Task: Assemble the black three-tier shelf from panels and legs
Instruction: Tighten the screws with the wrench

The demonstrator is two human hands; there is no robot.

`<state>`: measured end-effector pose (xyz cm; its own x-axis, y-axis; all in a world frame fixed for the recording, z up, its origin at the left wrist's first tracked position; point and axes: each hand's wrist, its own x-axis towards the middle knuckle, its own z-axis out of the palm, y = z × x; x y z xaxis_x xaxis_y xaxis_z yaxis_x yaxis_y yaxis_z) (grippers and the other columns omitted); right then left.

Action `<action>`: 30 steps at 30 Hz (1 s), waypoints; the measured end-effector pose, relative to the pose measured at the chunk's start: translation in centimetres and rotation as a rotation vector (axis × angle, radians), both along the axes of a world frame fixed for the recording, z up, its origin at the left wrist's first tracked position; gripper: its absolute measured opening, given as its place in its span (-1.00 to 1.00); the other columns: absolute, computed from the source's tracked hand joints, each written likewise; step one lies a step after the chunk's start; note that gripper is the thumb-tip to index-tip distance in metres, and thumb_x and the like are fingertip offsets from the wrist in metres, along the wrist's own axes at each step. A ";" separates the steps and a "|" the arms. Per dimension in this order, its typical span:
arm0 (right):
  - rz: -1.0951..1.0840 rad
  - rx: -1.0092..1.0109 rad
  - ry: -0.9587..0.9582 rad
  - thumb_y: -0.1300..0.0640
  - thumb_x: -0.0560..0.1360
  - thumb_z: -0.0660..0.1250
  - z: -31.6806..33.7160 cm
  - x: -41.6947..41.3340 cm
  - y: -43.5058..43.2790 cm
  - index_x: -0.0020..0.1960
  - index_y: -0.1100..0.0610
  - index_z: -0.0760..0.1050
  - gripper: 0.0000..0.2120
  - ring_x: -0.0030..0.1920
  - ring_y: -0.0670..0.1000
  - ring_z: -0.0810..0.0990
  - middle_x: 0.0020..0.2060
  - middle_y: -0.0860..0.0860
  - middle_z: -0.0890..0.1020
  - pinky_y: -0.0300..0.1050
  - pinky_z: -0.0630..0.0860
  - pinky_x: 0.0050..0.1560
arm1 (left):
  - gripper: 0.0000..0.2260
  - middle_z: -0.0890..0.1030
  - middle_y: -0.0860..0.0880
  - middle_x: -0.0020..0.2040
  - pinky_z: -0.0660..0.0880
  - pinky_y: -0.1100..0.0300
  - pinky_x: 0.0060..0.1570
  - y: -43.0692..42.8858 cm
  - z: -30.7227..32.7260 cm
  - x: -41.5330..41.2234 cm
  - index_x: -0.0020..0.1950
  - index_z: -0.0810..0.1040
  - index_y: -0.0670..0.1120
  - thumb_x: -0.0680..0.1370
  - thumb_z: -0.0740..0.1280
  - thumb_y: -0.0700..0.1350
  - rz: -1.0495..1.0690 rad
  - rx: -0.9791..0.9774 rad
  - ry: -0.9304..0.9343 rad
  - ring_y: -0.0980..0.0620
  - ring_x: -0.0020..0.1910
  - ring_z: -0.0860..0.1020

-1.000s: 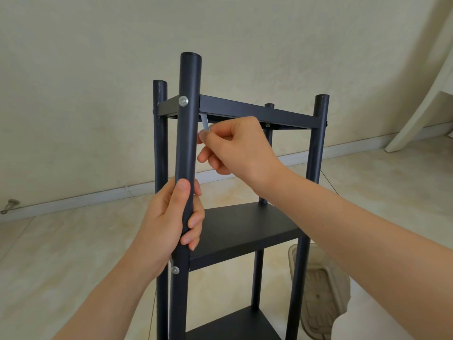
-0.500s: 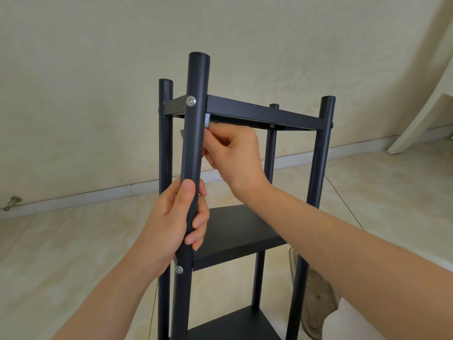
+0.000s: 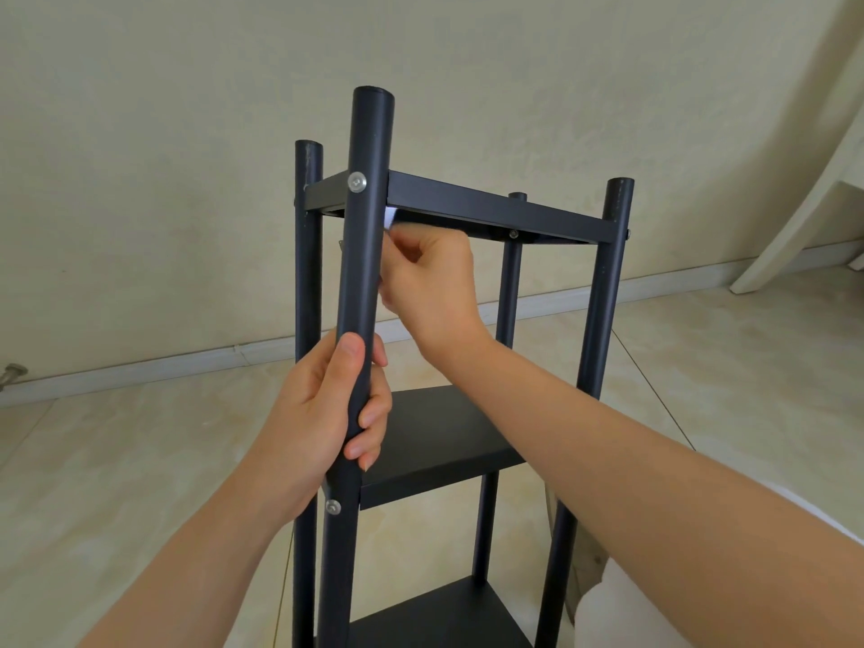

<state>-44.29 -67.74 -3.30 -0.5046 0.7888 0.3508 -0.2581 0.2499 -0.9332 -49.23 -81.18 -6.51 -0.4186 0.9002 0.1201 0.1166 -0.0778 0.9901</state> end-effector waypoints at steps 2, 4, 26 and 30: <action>0.062 -0.025 -0.045 0.24 0.58 0.30 0.3 0.6 0.5 -0.48 0.17 0.46 -0.56 -0.50 -0.05 0.35 -0.57 0.03 0.46 -0.17 0.30 -0.36 | -0.53 0.35 -0.04 -0.43 0.37 0.19 -0.56 -0.1 0.0 -0.1 -0.05 0.47 -0.07 0.57 0.18 0.35 0.004 0.001 0.000 0.05 -0.59 0.25; 0.110 -0.007 -0.111 0.24 0.57 0.30 0.6 1.4 0.9 -0.49 0.10 0.47 -0.57 -0.53 -0.10 0.32 -0.57 0.00 0.42 -0.24 0.26 -0.37 | -0.53 0.35 -0.05 -0.43 0.37 0.19 -0.56 -0.1 0.0 -0.2 -0.05 0.47 -0.08 0.55 0.16 0.34 0.005 0.003 0.006 0.05 -0.59 0.25; 0.121 0.010 -0.127 0.23 0.58 0.30 1.9 3.0 1.0 -0.44 0.16 0.49 -0.59 -0.52 -0.05 0.28 -0.60 -0.06 0.40 -0.17 0.27 -0.37 | -0.44 0.36 -0.03 -0.43 0.38 0.20 -0.55 0.1 0.2 0.3 -0.06 0.49 -0.03 0.45 0.26 0.48 -0.012 0.003 -0.003 0.07 -0.59 0.26; 0.076 0.048 -0.071 0.26 0.60 0.27 0.9 2.1 0.6 -0.41 0.32 0.49 -0.59 -0.51 -0.05 0.40 -0.56 -0.05 0.51 -0.16 0.37 -0.33 | -0.44 0.36 -0.03 -0.43 0.39 0.19 -0.55 0.1 0.2 0.3 -0.05 0.49 -0.04 0.45 0.26 0.48 -0.019 0.005 -0.002 0.06 -0.60 0.25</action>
